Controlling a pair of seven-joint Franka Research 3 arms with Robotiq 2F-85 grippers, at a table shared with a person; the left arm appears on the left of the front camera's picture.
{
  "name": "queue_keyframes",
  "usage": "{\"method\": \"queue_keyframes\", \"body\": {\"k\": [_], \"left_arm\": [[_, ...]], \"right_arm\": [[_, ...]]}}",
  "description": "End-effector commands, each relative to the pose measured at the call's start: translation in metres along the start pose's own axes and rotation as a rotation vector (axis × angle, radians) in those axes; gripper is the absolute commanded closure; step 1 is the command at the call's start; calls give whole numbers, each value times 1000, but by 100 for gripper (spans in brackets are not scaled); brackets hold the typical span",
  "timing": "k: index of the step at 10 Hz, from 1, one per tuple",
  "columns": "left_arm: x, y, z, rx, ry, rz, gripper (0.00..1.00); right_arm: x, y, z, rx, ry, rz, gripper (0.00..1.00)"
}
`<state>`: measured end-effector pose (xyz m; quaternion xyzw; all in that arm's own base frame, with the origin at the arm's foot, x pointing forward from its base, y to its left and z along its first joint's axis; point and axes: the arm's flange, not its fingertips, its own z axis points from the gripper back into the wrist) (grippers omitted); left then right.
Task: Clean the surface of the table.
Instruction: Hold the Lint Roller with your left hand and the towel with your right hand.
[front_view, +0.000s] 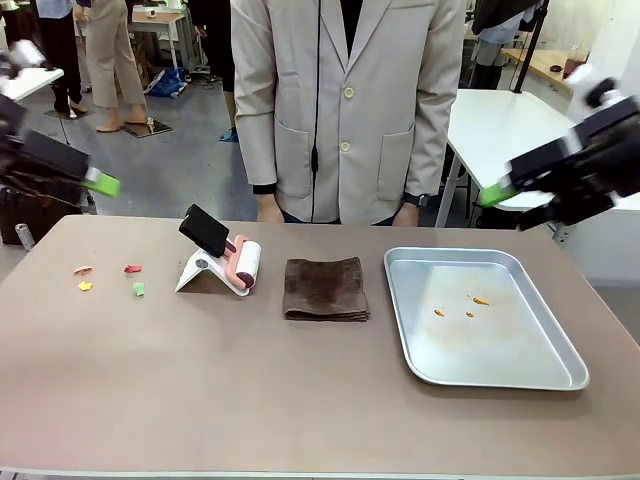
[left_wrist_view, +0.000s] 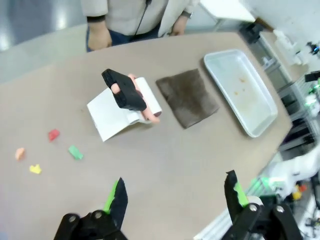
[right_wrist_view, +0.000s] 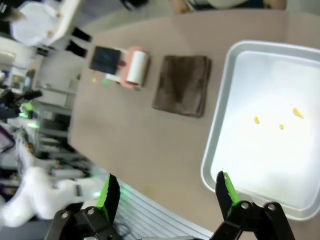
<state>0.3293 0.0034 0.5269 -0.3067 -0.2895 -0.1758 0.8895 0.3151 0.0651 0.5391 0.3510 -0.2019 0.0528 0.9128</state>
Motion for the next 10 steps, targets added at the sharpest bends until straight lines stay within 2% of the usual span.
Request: {"method": "queue_keyframes", "body": {"k": [1,2,4,6,7,8,10], "left_arm": [[-29,50,20,-179,-78,57,0],[-43,77,33,-241,-134,113,0],[-69,118,46,-322,-238,227,0],[-73,151,58,-391,-313,277,0],[-82,158,62,-397,-363,311,0],[-107,157,63,-400,-420,346,0],[-136,138,51,-366,-483,401,0]], "right_arm": [[-53,-64,22,148,-90,-86,0],[-55,-83,40,187,-125,-126,0],[-55,-125,67,263,-117,-219,0],[-59,-165,80,353,-155,-315,0],[-68,-183,89,381,-210,-327,0],[-76,-195,98,395,-240,-323,0],[-83,-207,102,382,-249,-327,0]]}}
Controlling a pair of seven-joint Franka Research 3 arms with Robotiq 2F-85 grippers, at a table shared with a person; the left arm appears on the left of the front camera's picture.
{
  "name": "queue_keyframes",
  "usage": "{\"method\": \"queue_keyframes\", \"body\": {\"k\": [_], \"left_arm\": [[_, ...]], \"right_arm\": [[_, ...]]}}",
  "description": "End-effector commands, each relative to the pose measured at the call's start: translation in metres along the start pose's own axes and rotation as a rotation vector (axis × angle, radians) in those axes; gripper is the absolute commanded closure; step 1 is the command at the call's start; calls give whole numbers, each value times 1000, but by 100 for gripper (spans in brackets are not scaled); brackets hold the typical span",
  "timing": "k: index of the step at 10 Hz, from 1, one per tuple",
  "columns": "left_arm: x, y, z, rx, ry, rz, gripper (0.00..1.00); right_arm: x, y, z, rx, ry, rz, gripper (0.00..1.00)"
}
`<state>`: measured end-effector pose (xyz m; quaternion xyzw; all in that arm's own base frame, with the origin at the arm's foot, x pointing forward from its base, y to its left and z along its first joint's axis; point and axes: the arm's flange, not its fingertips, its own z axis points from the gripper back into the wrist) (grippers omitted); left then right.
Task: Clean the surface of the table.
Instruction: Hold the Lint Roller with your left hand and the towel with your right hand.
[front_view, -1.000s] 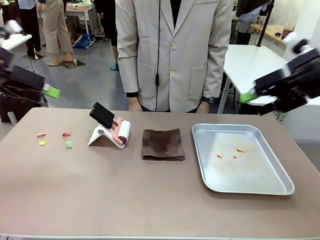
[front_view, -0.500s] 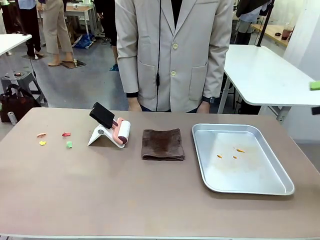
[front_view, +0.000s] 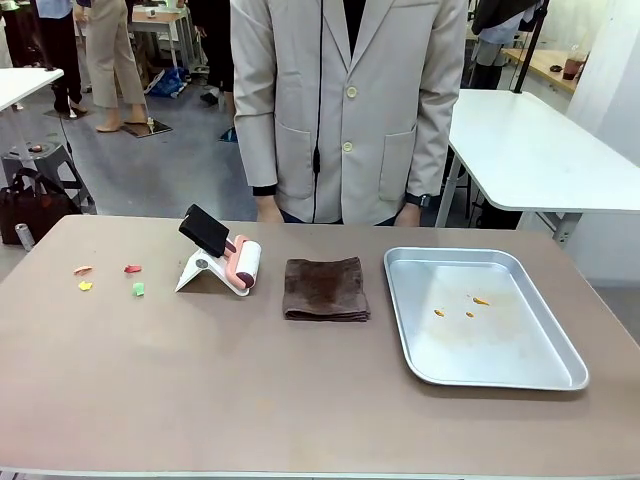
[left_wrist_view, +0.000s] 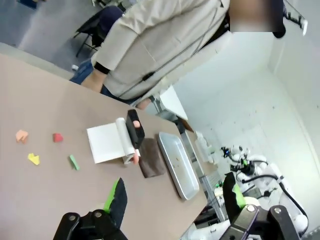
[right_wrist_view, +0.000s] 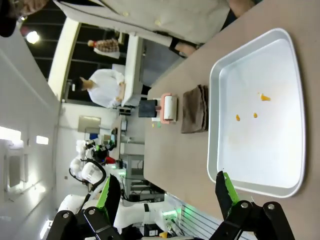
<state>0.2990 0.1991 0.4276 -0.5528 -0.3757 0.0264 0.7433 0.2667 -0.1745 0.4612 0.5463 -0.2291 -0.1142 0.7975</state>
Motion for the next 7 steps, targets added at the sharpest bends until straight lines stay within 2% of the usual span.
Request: {"method": "queue_keyframes", "body": {"k": [1,2,7], "left_arm": [[-45,-24,-41,97,-31,34,0],[0,0,0,0,0,0,0],[-1,-1,-1,15,8,29,0]], "right_arm": [[-24,-8,-18,-15,-36,34,0],[0,0,0,0,0,0,0],[-3,-3,-2,-24,12,-13,0]]}}
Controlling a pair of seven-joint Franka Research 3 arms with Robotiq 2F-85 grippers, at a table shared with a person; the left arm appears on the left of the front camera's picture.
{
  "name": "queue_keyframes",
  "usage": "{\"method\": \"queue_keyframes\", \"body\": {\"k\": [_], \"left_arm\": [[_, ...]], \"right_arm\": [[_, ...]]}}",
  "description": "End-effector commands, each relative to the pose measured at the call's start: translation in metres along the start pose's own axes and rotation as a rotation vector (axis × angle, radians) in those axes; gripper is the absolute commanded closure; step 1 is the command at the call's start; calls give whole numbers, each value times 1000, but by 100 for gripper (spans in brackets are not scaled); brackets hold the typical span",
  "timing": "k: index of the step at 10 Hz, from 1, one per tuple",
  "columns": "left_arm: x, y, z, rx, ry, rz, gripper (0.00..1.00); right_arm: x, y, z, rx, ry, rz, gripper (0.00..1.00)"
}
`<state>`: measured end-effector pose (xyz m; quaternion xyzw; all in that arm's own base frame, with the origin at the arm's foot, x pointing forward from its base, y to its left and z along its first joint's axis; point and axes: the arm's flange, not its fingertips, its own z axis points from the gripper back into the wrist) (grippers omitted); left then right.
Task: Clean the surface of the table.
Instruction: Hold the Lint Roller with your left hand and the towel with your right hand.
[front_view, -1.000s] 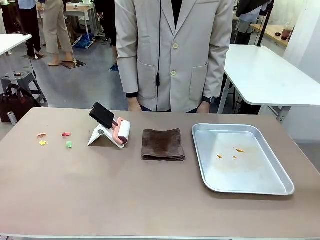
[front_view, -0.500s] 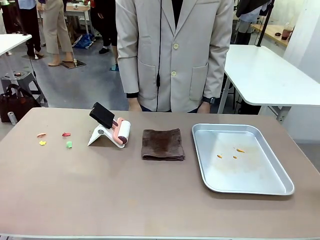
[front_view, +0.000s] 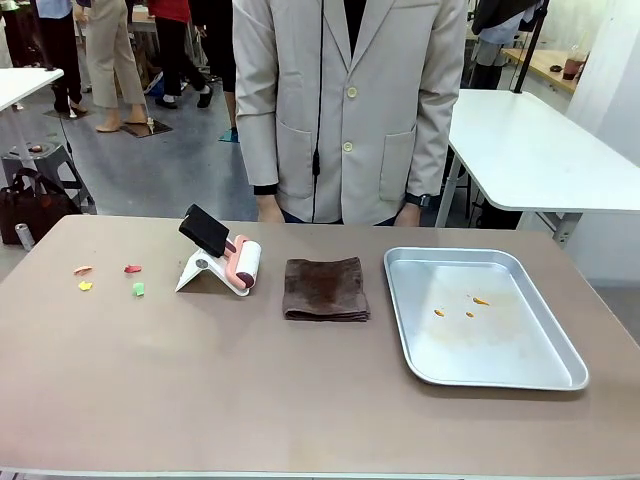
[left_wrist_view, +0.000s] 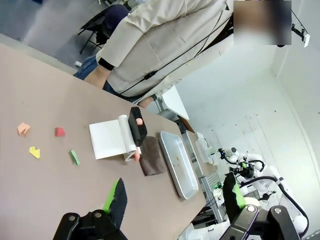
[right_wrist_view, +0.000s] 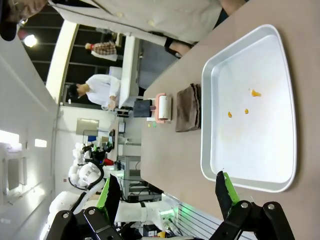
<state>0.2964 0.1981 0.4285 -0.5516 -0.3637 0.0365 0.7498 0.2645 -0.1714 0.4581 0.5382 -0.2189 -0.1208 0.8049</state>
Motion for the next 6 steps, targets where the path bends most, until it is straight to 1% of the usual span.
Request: {"method": "queue_keyframes", "body": {"k": [1,3,4,5,6], "left_arm": [[1,-1,-8,28,29,17,0],[12,-16,-23,33,97,-18,0],[19,-25,-31,55,125,-27,0],[27,-32,-38,63,168,-52,0],[35,-41,-51,78,220,-83,0]], "right_arm": [[-3,4,-4,-42,-39,9,0],[-10,30,-27,-149,-82,48,0],[-13,42,-39,-178,-99,60,0],[-18,57,-56,-215,-107,76,0],[-23,71,-81,-237,-84,101,0]]}}
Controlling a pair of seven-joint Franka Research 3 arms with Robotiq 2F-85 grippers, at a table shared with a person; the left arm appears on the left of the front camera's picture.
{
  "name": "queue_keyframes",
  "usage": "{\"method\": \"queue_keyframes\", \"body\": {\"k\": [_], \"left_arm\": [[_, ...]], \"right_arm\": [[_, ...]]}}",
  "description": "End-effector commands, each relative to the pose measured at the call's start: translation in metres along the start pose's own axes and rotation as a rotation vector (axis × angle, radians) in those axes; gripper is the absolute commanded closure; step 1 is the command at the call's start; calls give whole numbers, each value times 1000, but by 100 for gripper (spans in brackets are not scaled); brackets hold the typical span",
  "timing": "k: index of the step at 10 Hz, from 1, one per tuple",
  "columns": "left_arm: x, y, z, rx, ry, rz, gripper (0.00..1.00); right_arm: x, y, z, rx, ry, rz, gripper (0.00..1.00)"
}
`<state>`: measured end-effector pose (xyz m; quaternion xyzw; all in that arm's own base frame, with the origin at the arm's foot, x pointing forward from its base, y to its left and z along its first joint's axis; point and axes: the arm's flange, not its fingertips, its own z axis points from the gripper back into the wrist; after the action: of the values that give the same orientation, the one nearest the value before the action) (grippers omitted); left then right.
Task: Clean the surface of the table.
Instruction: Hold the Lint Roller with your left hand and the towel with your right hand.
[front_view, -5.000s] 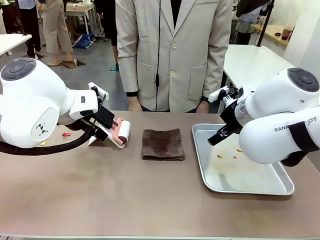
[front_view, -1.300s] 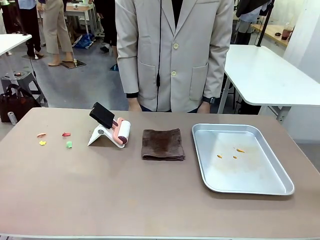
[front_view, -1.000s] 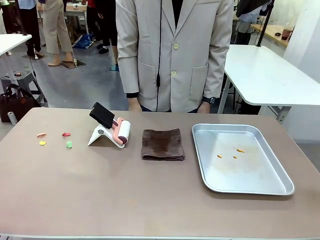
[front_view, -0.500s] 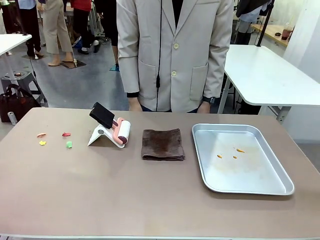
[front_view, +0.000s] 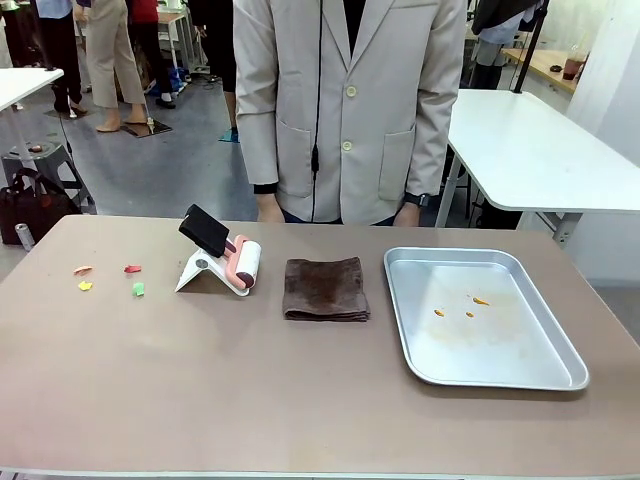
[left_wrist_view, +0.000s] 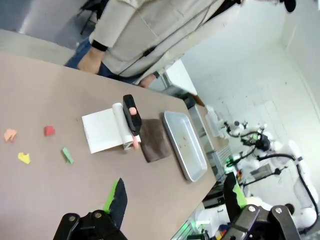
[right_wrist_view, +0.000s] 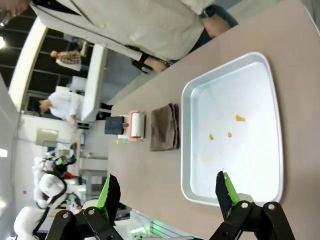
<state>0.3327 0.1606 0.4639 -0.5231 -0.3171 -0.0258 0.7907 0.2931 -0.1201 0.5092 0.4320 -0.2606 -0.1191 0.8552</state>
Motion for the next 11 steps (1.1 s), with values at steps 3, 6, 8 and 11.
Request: {"method": "queue_keyframes", "body": {"k": [3,6,8,11], "left_arm": [[40,-40,-57,91,191,-86,0],[64,-47,-141,175,378,-121,0],[82,-28,-175,204,473,-94,0],[93,-6,-193,244,540,-85,0]], "right_arm": [[-42,84,-121,-142,177,169,0],[-42,142,-224,-326,379,340,0],[-46,157,-292,-457,429,372,0],[-54,162,-374,-626,462,247,0]]}}
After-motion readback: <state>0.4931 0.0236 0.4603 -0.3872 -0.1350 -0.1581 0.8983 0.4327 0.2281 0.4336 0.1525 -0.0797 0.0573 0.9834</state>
